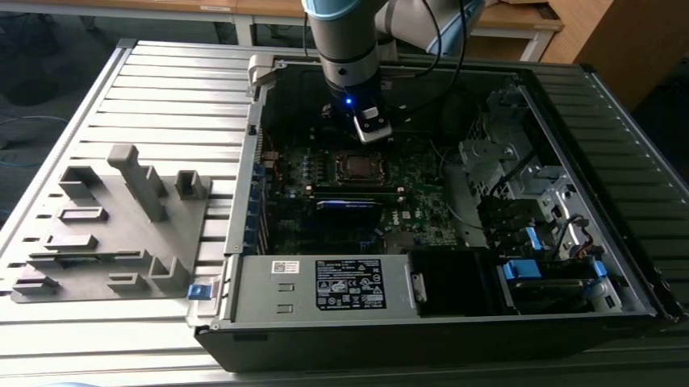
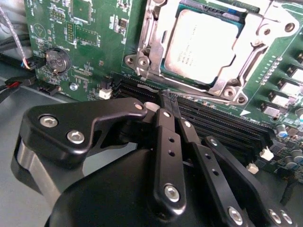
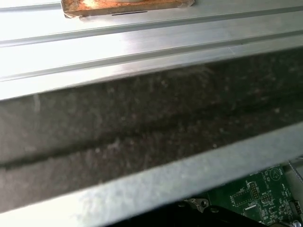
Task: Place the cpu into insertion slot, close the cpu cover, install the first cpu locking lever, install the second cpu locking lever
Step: 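Install the first cpu locking lever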
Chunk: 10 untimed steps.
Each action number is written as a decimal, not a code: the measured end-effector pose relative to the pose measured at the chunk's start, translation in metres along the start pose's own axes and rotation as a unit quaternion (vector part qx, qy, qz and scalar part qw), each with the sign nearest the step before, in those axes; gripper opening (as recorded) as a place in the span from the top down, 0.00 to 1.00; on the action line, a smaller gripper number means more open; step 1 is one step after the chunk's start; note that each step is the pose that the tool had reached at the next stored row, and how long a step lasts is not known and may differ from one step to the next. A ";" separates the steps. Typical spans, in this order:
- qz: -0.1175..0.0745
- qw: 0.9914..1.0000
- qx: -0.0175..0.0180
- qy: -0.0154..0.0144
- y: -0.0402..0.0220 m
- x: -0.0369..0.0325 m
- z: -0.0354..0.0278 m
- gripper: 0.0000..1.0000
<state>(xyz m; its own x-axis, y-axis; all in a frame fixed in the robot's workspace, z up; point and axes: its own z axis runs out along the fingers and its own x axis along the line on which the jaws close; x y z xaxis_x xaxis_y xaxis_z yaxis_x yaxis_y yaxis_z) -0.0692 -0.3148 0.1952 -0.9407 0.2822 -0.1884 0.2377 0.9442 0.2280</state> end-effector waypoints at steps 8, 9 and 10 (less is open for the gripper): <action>-0.002 1.000 0.005 -0.003 -0.0006 0.0000 0.0009 0.89; -0.002 1.000 0.006 -0.003 -0.0006 0.0000 0.0008 0.89; -0.002 1.000 0.007 -0.003 -0.0006 0.0000 0.0008 0.89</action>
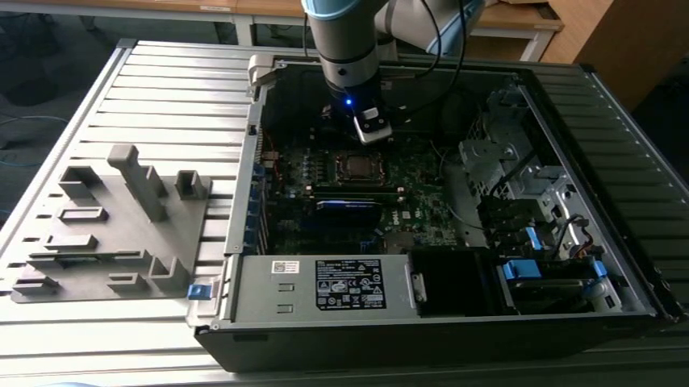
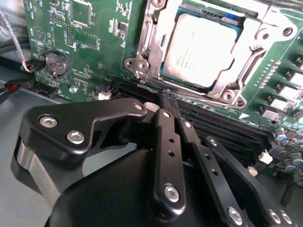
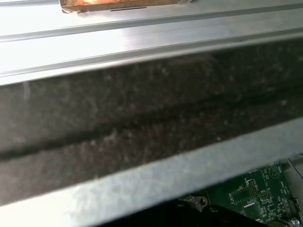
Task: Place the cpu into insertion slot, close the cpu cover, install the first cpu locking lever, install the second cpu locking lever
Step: 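Install the first cpu locking lever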
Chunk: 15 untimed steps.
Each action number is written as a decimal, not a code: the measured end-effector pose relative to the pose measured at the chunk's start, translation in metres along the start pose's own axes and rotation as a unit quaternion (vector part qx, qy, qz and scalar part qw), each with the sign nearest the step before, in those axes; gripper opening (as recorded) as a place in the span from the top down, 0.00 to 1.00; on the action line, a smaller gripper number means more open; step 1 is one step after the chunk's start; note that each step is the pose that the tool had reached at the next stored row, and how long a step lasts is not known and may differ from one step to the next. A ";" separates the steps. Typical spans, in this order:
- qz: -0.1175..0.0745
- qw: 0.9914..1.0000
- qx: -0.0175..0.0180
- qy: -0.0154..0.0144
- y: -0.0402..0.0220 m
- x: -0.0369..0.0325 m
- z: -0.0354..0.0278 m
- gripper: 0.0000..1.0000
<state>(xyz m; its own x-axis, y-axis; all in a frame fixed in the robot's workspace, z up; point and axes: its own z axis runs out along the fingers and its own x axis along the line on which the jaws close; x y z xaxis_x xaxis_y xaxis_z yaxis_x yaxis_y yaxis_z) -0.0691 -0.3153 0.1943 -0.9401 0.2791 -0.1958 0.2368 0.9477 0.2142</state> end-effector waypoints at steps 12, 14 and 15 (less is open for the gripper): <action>-0.002 1.000 0.005 -0.003 -0.0010 -0.0003 0.0000 0.89; -0.003 1.000 0.008 -0.005 -0.0015 -0.0004 0.0001 0.89; -0.003 1.000 0.009 -0.006 -0.0016 -0.0004 0.0002 0.89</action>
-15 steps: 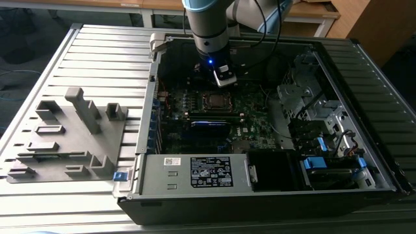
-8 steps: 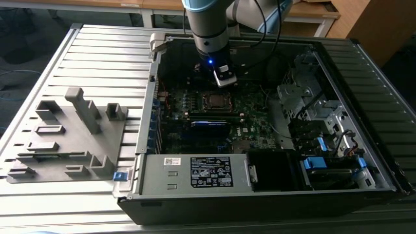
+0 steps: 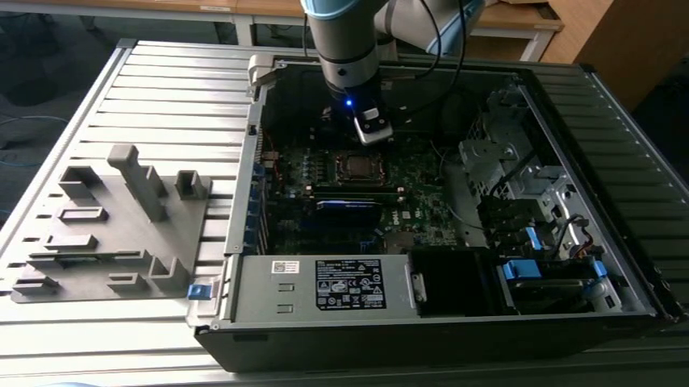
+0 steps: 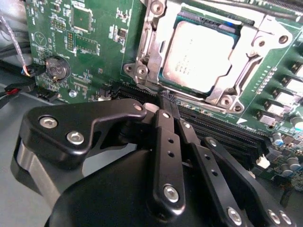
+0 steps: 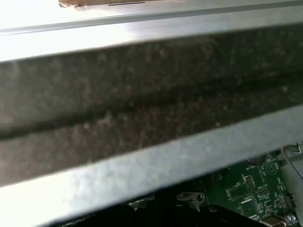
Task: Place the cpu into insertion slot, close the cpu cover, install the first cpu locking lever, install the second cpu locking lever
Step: 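Install the first cpu locking lever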
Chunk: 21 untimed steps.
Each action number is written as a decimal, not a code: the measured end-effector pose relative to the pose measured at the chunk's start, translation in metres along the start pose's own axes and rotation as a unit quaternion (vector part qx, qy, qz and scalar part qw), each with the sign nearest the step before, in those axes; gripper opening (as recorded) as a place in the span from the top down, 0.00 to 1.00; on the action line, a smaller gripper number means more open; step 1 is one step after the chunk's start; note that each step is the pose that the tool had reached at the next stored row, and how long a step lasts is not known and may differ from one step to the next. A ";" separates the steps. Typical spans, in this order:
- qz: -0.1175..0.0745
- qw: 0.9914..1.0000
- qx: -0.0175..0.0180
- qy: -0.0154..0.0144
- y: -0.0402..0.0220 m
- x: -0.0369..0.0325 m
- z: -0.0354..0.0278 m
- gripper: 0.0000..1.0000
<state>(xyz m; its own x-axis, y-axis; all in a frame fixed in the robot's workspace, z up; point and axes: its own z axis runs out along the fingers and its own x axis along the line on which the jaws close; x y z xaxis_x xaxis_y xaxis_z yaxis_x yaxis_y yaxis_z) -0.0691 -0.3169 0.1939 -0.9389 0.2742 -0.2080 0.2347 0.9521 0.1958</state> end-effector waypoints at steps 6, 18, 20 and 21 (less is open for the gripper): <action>-0.001 1.000 0.000 -0.005 -0.0006 0.0003 0.0017 0.89; -0.001 1.000 0.000 -0.005 0.0009 -0.0057 0.0034 0.89; -0.001 1.000 0.000 -0.005 0.0009 -0.0057 0.0033 0.89; -0.001 1.000 0.000 -0.005 0.0010 -0.0059 0.0029 0.89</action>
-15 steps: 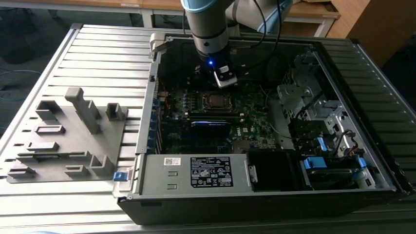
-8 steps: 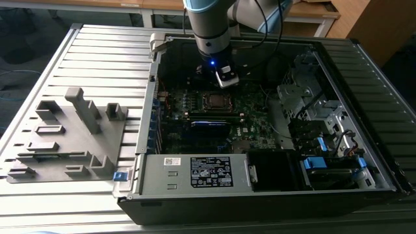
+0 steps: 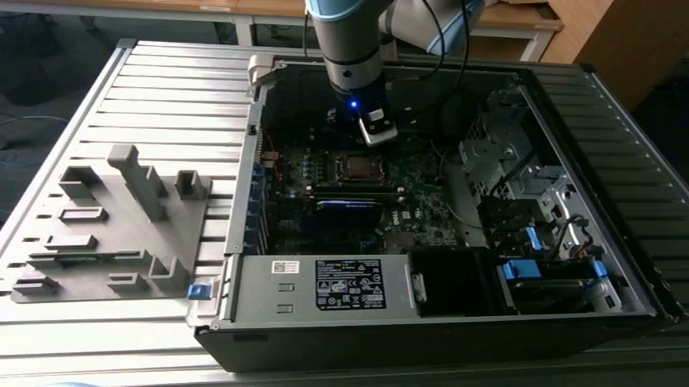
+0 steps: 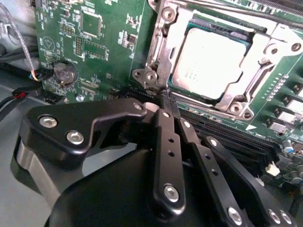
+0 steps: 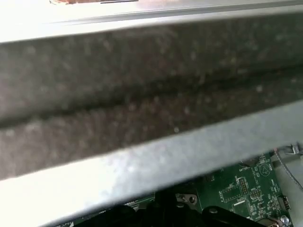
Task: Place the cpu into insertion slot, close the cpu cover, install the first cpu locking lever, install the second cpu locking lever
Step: 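Install the first cpu locking lever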
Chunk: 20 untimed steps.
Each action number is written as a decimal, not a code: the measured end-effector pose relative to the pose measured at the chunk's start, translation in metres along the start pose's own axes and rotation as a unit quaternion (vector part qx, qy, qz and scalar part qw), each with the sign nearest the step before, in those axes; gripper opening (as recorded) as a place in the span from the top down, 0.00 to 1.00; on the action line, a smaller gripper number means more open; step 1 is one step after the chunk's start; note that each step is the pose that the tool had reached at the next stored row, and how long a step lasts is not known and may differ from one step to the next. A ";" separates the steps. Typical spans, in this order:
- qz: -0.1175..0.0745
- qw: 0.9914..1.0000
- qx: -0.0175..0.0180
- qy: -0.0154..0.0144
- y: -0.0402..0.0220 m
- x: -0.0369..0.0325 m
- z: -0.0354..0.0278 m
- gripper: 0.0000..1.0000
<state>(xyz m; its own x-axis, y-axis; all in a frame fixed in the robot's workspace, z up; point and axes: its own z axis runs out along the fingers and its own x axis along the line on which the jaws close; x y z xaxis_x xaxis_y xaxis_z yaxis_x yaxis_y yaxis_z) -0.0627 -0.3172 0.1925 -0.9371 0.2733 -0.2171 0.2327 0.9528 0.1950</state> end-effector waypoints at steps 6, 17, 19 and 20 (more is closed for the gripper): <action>0.000 1.000 0.000 0.001 0.0015 -0.0017 -0.0075 0.89; 0.000 1.000 0.000 0.001 0.0055 -0.0061 -0.0269 0.89; 0.000 1.000 0.000 0.001 0.0055 -0.0061 -0.0269 0.89; 0.000 1.000 0.000 0.001 0.0055 -0.0061 -0.0269 0.89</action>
<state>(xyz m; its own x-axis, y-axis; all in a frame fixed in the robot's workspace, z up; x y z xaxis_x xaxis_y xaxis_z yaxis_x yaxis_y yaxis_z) -0.0627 -0.3172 0.2206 -0.9375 0.2734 -0.2152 0.2331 0.9527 0.1948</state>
